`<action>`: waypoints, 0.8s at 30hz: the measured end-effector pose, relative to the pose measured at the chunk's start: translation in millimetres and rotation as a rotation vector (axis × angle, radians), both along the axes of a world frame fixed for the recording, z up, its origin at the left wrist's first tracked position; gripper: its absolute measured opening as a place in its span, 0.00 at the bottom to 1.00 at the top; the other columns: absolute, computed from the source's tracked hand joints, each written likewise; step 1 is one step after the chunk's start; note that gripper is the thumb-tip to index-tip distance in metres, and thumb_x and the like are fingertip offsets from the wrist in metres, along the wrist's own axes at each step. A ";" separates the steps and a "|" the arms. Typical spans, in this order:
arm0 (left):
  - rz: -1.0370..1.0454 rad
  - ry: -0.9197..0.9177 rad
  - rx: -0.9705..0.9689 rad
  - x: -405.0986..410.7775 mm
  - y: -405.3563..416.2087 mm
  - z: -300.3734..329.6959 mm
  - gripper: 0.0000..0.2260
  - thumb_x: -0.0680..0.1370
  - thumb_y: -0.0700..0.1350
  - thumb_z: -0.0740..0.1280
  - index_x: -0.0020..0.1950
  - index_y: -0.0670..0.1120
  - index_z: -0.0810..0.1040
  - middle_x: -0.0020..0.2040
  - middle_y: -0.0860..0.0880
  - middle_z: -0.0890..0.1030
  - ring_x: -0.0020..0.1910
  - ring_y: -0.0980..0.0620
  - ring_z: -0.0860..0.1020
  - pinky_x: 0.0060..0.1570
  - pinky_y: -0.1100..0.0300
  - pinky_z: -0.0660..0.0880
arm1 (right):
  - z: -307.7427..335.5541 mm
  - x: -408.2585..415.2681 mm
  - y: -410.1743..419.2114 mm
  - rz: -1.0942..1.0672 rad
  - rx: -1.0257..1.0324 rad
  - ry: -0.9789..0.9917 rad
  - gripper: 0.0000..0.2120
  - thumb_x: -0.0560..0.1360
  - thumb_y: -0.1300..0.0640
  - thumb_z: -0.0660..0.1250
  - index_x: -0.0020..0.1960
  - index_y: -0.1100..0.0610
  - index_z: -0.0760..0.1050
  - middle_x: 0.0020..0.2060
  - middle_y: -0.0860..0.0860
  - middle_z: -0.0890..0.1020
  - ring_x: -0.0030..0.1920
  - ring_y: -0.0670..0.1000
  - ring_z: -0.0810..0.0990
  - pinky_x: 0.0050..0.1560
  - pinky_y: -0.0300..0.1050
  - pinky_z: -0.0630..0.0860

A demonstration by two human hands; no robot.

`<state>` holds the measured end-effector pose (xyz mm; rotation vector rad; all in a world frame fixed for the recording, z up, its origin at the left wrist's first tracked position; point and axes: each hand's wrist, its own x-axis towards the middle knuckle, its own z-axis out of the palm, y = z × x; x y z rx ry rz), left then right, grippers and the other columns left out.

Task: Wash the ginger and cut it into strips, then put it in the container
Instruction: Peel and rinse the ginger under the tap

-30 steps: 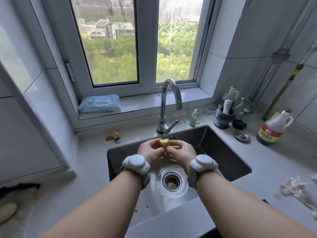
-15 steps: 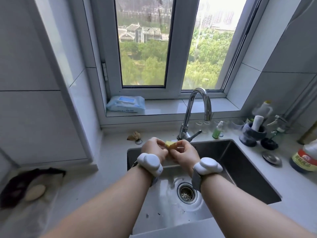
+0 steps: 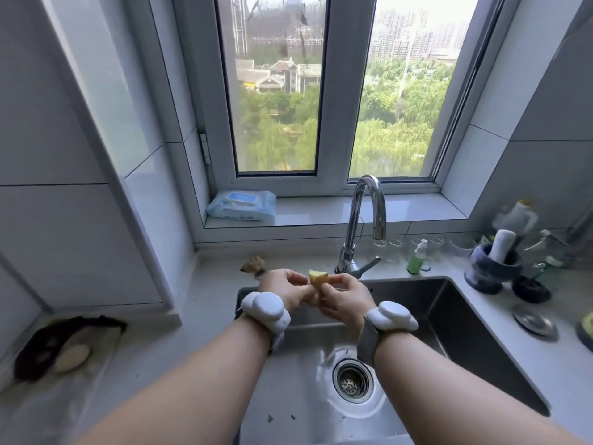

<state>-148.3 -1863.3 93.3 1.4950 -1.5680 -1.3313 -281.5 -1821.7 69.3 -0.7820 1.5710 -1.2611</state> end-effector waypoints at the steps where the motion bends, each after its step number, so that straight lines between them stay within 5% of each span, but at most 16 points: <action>1: 0.006 -0.036 -0.011 -7.7 1.2 0.0 0.09 0.68 0.46 0.76 0.45 0.47 0.81 0.40 0.49 0.85 0.39 0.51 0.83 0.42 0.58 0.79 | 0.6 -7.2 -0.4 0.008 0.006 0.039 0.04 0.78 0.61 0.68 0.46 0.55 0.76 0.44 0.59 0.84 0.41 0.57 0.83 0.41 0.50 0.81; 7: -0.017 -0.110 -0.002 -54.5 6.4 -6.5 0.10 0.64 0.46 0.75 0.44 0.48 0.82 0.36 0.51 0.85 0.36 0.54 0.81 0.39 0.58 0.79 | -6.6 -50.8 -1.4 0.023 0.071 0.249 0.03 0.74 0.55 0.71 0.45 0.50 0.77 0.40 0.49 0.86 0.41 0.52 0.86 0.51 0.57 0.82; 17: 0.086 -0.262 0.053 -110.9 15.0 -27.2 0.08 0.65 0.38 0.70 0.42 0.50 0.80 0.37 0.53 0.82 0.37 0.55 0.78 0.32 0.67 0.71 | -29.6 -106.8 0.6 0.178 0.117 0.249 0.04 0.74 0.56 0.70 0.44 0.49 0.76 0.43 0.51 0.84 0.45 0.55 0.85 0.51 0.59 0.81; 21: 0.192 -0.174 0.057 -126.9 17.0 -37.5 0.08 0.69 0.38 0.68 0.46 0.47 0.80 0.40 0.50 0.82 0.39 0.51 0.81 0.40 0.60 0.79 | -38.1 -123.8 -7.7 0.224 0.124 0.222 0.04 0.76 0.56 0.68 0.45 0.49 0.76 0.44 0.52 0.84 0.47 0.57 0.84 0.53 0.59 0.81; 24: 0.325 0.129 0.233 -139.8 17.6 -33.7 0.08 0.77 0.35 0.60 0.46 0.43 0.77 0.42 0.44 0.80 0.38 0.46 0.81 0.47 0.45 0.80 | -56.0 -134.3 -18.9 0.215 0.117 0.138 0.09 0.68 0.48 0.68 0.46 0.49 0.78 0.43 0.51 0.85 0.49 0.57 0.84 0.55 0.61 0.79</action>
